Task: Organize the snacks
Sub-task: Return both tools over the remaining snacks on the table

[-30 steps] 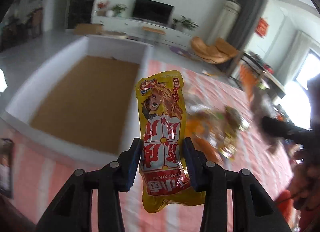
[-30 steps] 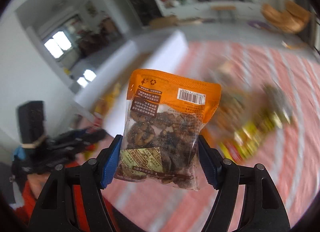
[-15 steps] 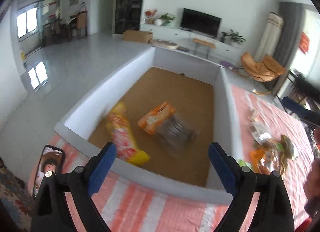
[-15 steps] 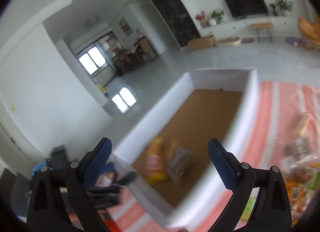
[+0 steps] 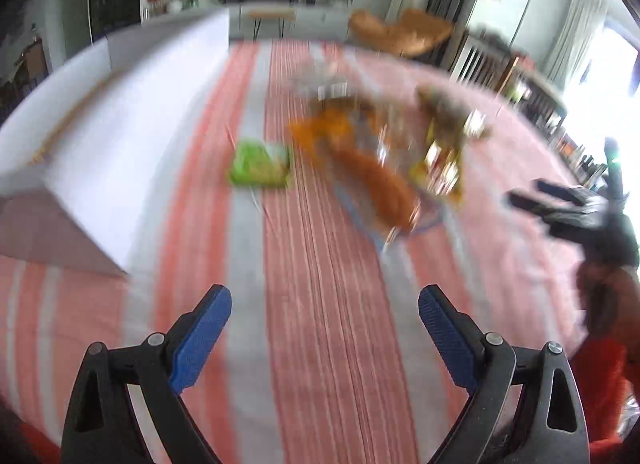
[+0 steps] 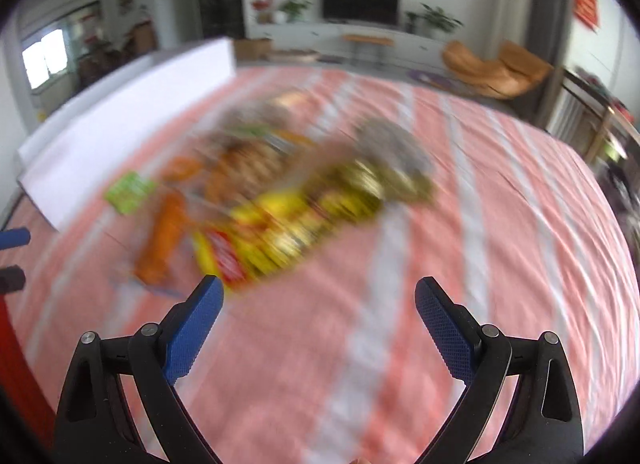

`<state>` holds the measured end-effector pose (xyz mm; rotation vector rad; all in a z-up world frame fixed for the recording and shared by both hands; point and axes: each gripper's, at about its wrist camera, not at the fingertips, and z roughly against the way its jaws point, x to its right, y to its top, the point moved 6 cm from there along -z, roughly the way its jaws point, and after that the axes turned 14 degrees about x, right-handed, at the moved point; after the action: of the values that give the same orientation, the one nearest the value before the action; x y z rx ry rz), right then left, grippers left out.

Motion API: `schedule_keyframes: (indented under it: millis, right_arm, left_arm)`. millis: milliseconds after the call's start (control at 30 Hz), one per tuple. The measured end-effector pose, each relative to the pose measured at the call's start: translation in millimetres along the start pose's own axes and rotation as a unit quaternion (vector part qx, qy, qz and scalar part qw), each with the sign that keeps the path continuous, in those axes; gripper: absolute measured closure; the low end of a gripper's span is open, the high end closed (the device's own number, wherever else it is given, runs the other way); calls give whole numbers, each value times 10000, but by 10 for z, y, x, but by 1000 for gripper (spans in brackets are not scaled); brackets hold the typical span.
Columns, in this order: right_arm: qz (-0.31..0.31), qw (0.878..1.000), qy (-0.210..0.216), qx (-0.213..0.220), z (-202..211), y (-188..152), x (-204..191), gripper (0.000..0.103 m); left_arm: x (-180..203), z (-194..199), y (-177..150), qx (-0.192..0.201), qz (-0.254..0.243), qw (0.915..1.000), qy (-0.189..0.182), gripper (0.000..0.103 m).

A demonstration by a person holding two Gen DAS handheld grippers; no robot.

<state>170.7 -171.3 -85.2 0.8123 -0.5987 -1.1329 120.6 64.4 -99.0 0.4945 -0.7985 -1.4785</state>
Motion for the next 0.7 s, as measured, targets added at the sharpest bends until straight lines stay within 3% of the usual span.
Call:
schedule_keyframes:
  millis: [200,467,700]
  right_arm:
    - [-455,9976,-467,-222,-113,-344,421,5]
    - [-523,9959,-631,-385,-281,-407,472,2]
    - [-534,9957,-656,-385,-204,-508,512,1]
  left_arm:
    - [68,-392,-5,16,-509,9971,571,9]
    - [29,-666,64,152,-458,9967,650,1]
    - [24,-637,63,160,-443,9967,661,0]
